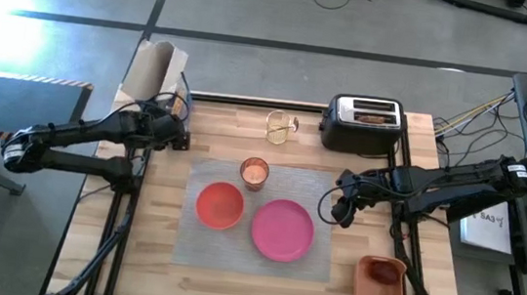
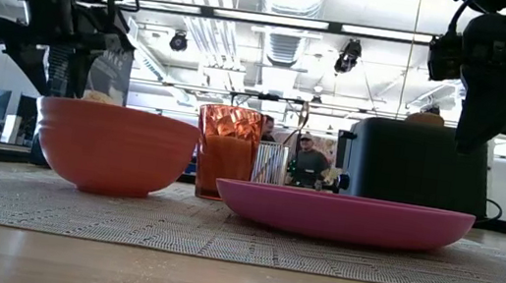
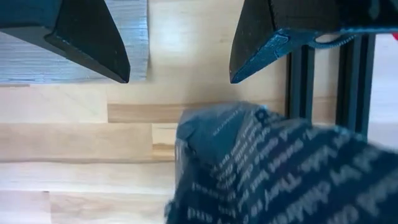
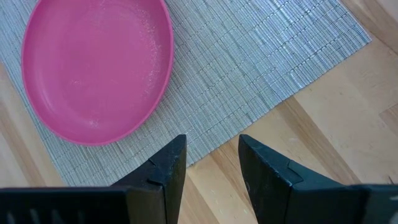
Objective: Arrange a breakfast setting
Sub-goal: Pour the blue cereal into the orange bowl
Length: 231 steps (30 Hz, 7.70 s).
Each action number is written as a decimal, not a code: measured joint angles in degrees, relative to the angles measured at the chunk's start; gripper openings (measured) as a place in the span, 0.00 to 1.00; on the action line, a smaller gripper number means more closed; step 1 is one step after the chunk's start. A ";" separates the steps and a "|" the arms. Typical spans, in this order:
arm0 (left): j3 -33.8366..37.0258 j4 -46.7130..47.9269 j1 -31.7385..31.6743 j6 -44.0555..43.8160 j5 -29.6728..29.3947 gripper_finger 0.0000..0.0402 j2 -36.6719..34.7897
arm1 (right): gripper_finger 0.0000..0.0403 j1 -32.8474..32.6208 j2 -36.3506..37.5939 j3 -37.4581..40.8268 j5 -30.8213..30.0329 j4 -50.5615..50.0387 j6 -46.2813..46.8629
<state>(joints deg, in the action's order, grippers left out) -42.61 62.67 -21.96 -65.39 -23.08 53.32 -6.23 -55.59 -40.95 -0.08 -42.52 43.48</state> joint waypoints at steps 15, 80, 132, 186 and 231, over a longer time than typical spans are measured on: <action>3.75 0.78 2.78 -9.67 -3.01 0.64 -0.02 | 0.34 0.01 0.01 0.01 -0.01 0.00 0.00; 20.26 -39.43 2.81 0.48 -39.25 0.73 12.74 | 0.34 0.00 0.01 0.00 -0.02 0.00 0.00; -1.42 -19.41 4.31 27.69 -33.98 0.41 14.07 | 0.34 0.01 0.00 0.00 0.00 0.00 0.00; -38.58 27.36 61.27 -23.10 20.92 0.41 10.95 | 0.34 -0.01 0.01 0.00 -0.02 0.00 0.00; -48.59 27.39 52.82 -13.52 57.81 0.42 22.81 | 0.34 0.01 0.02 0.00 -0.01 0.01 0.00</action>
<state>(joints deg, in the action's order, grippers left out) -91.20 90.05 30.86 -78.91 34.73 76.13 -6.22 -55.58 -40.95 -0.09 -42.51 43.48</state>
